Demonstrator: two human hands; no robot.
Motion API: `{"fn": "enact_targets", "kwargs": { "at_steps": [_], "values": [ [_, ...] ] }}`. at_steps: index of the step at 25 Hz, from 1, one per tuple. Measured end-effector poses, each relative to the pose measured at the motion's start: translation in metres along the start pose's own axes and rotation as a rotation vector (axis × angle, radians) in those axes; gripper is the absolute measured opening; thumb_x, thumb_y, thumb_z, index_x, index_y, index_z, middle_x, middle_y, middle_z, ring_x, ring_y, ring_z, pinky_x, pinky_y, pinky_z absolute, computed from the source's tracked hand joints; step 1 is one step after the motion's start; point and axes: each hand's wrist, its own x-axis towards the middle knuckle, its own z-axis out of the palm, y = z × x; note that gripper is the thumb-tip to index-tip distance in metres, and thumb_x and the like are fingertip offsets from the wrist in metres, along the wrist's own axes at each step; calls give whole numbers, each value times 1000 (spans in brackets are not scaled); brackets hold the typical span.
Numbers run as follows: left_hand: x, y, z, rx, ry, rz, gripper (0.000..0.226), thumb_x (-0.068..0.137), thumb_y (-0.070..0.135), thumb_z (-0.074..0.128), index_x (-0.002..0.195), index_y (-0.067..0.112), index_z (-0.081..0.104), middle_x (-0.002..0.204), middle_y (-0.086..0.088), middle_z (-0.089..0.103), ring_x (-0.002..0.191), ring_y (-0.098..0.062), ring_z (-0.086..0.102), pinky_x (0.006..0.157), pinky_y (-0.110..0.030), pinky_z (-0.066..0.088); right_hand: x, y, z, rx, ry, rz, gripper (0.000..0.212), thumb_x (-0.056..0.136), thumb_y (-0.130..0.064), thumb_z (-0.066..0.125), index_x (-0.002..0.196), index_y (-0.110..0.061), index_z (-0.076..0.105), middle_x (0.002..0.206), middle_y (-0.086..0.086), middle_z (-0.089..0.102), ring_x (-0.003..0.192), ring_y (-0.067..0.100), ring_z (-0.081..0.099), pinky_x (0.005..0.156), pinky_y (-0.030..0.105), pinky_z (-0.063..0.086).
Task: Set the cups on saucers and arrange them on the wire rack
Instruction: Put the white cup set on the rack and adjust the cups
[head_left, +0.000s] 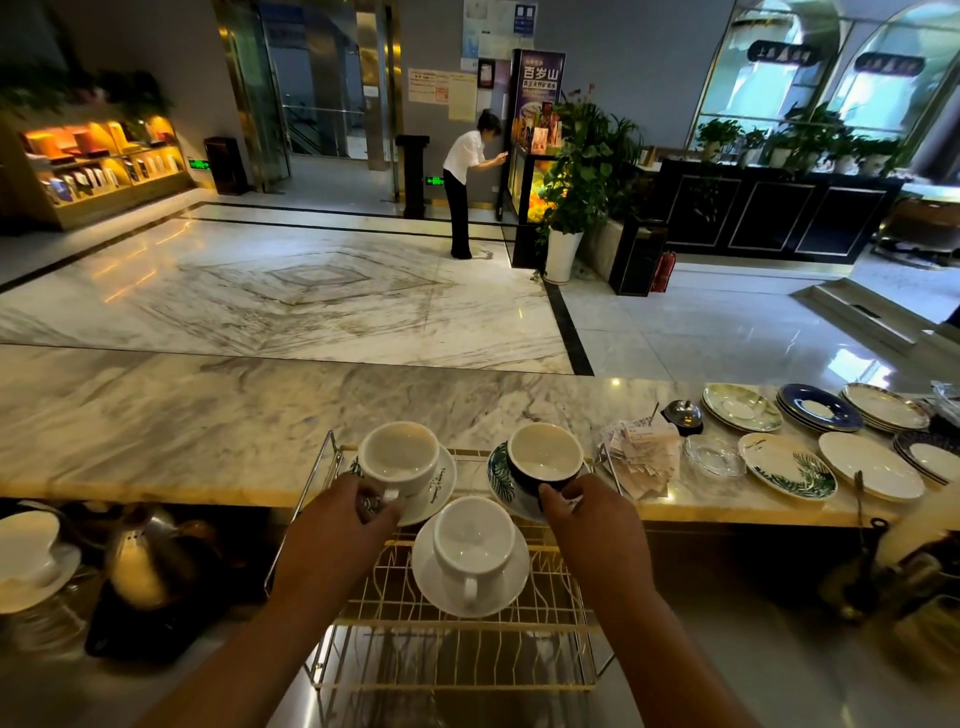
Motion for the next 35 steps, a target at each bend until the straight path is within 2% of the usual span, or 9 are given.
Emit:
{"fn": "enact_targets", "kwargs": {
  "at_steps": [3,5,9,14,17,21,28,32,35],
  "values": [
    [-30,-1,10,-209,-48,34,12,98,48,59,110,45,59,97,24,66,89,-4,70,68,-24,54,-35,-3,-3,177,-97,-107,8,95,-56,50,100,-59,56,89,-27,70,83,-8,68,62,14,55],
    [-50,3,22,-364,-170,38,26,102,44,53,127,51,57,112,31,61,103,7,61,77,-16,47,-58,-8,0,315,-279,-93,25,96,-59,45,118,-70,48,103,-37,65,102,-13,62,71,12,53],
    [-64,7,37,-517,-320,40,52,98,54,44,149,47,44,129,30,55,112,17,50,92,-15,44,-69,-8,11,429,-423,-95,42,104,-44,44,145,-51,43,136,-22,60,122,-6,54,98,25,50],
    [-68,1,38,-456,-307,69,53,97,58,43,150,52,39,136,35,53,124,6,52,94,-13,42,-68,-2,13,369,-364,-73,42,105,-40,45,145,-55,39,129,-21,63,114,-6,59,93,25,50],
    [-62,-12,32,-275,-257,98,49,103,53,42,152,50,38,149,17,53,132,-6,52,106,-31,46,-67,10,14,210,-307,-38,47,105,-40,44,148,-53,31,112,-22,63,103,-5,60,88,28,51],
    [-63,-18,40,87,-356,179,58,107,46,39,162,37,22,170,7,28,152,-18,33,122,-39,34,-73,16,19,38,-359,-150,49,104,-37,47,152,-40,34,137,-13,62,110,-8,53,92,13,43],
    [-65,-16,46,177,-363,196,58,108,48,32,163,38,15,173,11,9,158,-26,21,126,-46,26,-74,13,16,-14,-357,-143,62,103,-32,53,158,-29,26,157,-5,46,140,10,45,115,34,40],
    [-65,-13,45,184,-357,199,58,108,49,33,163,38,17,173,12,11,158,-24,20,127,-44,24,-75,11,14,-17,-355,-148,62,103,-32,53,159,-31,26,157,-7,44,140,11,44,116,37,41],
    [-68,-11,32,32,-263,153,62,99,62,39,156,37,37,161,6,44,141,-15,49,115,-43,44,-78,11,6,56,-256,-111,50,101,-31,56,149,-37,39,143,-16,49,120,-3,55,101,31,51]
  ]
}}
